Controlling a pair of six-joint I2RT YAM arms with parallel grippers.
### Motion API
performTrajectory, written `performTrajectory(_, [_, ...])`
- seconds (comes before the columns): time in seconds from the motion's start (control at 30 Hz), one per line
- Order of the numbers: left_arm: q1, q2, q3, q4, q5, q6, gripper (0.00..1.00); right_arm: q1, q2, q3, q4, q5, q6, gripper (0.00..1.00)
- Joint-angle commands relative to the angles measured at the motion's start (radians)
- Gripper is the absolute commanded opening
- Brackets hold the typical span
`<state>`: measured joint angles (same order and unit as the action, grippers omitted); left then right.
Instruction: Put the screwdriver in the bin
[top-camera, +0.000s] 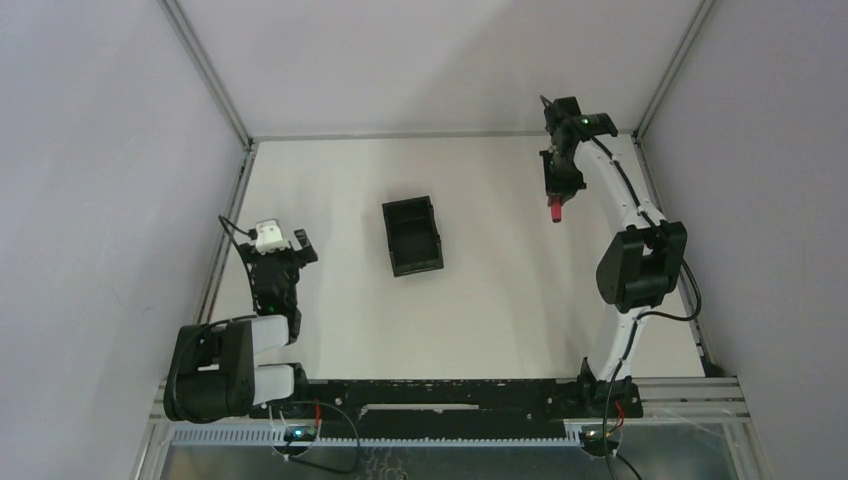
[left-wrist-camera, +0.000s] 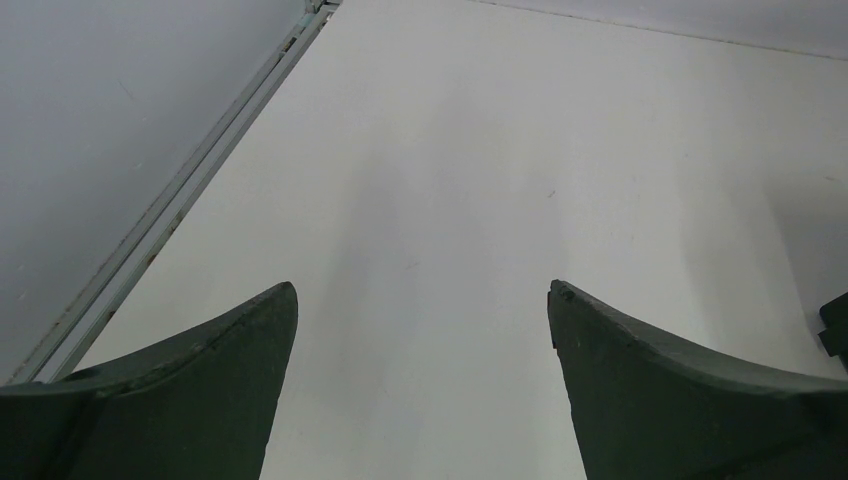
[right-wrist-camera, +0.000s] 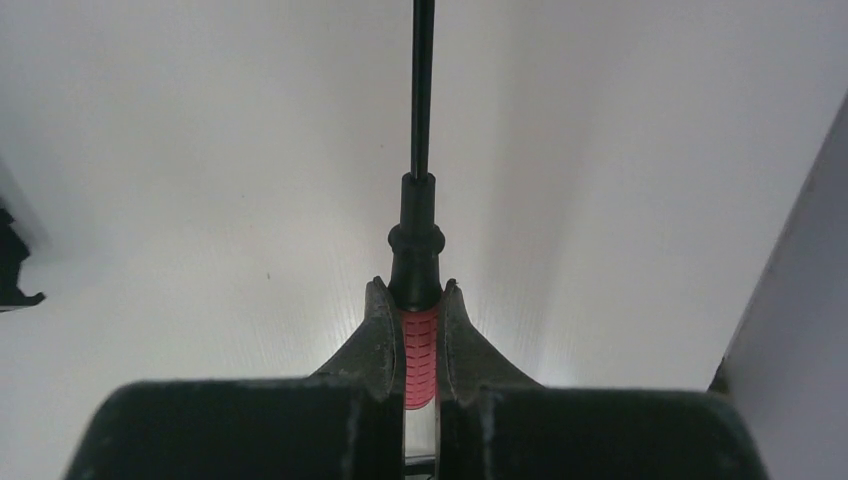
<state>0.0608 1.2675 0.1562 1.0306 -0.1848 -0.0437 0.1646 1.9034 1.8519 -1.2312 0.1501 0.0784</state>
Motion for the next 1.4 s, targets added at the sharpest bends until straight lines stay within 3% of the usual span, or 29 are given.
performTrajectory(0.0, [-0.005,-0.008,0.036,0.031,-0.007,0.016,1.0,0.014,0.014,0.089,-0.171,0.017,0.099,0.0])
performTrajectory(0.27, [-0.004,-0.008,0.036,0.03,-0.007,0.016,1.0,0.273,0.08,0.176,0.012,-0.119,0.218,0.0])
performTrajectory(0.5, [-0.005,-0.009,0.036,0.031,-0.007,0.016,1.0,0.525,0.245,0.402,0.093,-0.198,0.148,0.0])
performTrajectory(0.63, [-0.005,-0.008,0.035,0.031,-0.007,0.016,1.0,0.579,0.312,0.455,0.11,-0.137,0.09,0.0])
performTrajectory(0.97, [-0.004,-0.009,0.036,0.031,-0.008,0.016,1.0,0.61,0.418,0.355,0.219,-0.07,0.019,0.0])
performTrajectory(1.13, [-0.004,-0.008,0.036,0.031,-0.007,0.016,1.0,0.612,0.458,0.339,0.221,-0.052,0.012,0.17])
performTrajectory(1.23, [-0.005,-0.008,0.036,0.031,-0.007,0.016,1.0,0.614,0.446,0.315,0.238,-0.048,0.024,0.35])
performTrajectory(1.37, [-0.005,-0.009,0.036,0.031,-0.008,0.017,1.0,0.618,0.406,0.29,0.267,-0.007,0.043,0.43])
